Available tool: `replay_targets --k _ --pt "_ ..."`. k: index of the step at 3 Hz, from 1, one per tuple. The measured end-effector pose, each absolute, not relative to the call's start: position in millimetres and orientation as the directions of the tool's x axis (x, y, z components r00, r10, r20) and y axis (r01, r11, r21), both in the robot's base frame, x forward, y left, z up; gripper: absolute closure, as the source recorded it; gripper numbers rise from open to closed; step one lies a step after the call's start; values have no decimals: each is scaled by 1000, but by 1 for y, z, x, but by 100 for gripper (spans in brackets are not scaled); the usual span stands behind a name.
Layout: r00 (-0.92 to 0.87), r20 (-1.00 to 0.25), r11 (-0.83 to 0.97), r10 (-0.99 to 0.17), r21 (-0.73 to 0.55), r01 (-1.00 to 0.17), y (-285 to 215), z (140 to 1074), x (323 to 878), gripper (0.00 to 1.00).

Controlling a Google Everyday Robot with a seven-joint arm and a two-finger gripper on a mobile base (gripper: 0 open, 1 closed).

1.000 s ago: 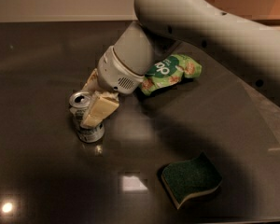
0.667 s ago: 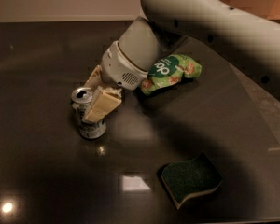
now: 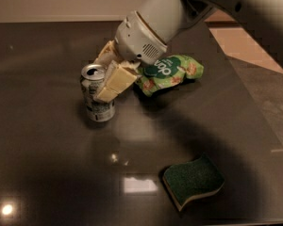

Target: Pick 7up can

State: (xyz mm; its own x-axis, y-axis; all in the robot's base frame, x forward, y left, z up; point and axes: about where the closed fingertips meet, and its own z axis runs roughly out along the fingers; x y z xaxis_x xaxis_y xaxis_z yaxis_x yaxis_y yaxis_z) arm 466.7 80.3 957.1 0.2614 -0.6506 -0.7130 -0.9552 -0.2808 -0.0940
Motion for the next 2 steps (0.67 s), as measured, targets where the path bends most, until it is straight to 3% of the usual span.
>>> replay_targets --k 2 --pt "349 -694 -352 -630 -146 -925 57 1006 471 100"
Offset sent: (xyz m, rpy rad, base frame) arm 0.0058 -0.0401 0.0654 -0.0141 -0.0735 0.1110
